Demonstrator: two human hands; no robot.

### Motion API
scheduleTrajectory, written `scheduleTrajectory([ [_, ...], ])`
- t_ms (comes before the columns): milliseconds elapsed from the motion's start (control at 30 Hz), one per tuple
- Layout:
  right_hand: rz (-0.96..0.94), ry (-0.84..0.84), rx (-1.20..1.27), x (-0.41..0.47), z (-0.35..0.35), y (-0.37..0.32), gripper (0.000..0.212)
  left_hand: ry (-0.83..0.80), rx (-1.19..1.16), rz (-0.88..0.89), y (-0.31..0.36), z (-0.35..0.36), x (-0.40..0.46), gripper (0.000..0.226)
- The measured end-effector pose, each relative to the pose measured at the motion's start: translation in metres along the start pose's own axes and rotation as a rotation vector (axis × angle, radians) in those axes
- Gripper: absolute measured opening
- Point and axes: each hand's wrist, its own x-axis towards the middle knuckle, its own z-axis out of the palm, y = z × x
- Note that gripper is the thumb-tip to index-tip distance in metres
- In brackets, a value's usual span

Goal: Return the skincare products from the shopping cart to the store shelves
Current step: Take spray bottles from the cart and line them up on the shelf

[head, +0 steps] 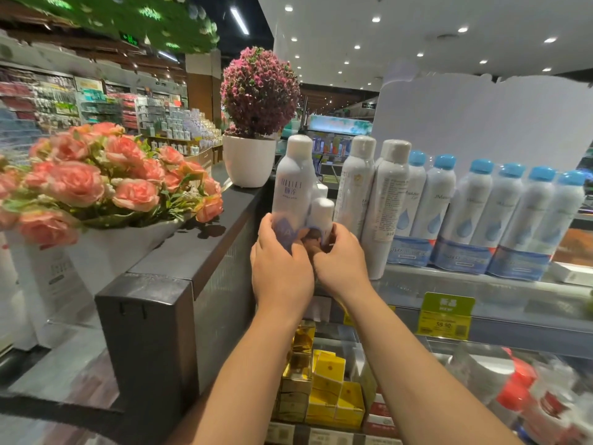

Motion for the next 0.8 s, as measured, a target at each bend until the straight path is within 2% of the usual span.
scheduleTrajectory([
  [167, 0.013, -0.012, -0.075, -0.001, -0.004, -0.006, 0.031, 0.003, 0.005, 0.047, -0.003, 0.001, -0.002, 0.054],
  [400, -0.001, -0.005, -0.184, -0.008, -0.008, -0.009, 0.033, -0.012, 0.218, 0.057, -0.012, -0.001, -0.018, 0.057],
  [667, -0.022, 0.056, -0.197, -0.004, -0.003, -0.011, 0.042, -0.089, 0.238, 0.056, -0.016, -0.001, -0.009, 0.058],
  [800, -0.016, 0.098, -0.170, -0.003, -0.002, -0.006, 0.039, -0.115, 0.233, 0.028, -0.015, 0.003, -0.004, 0.059],
])
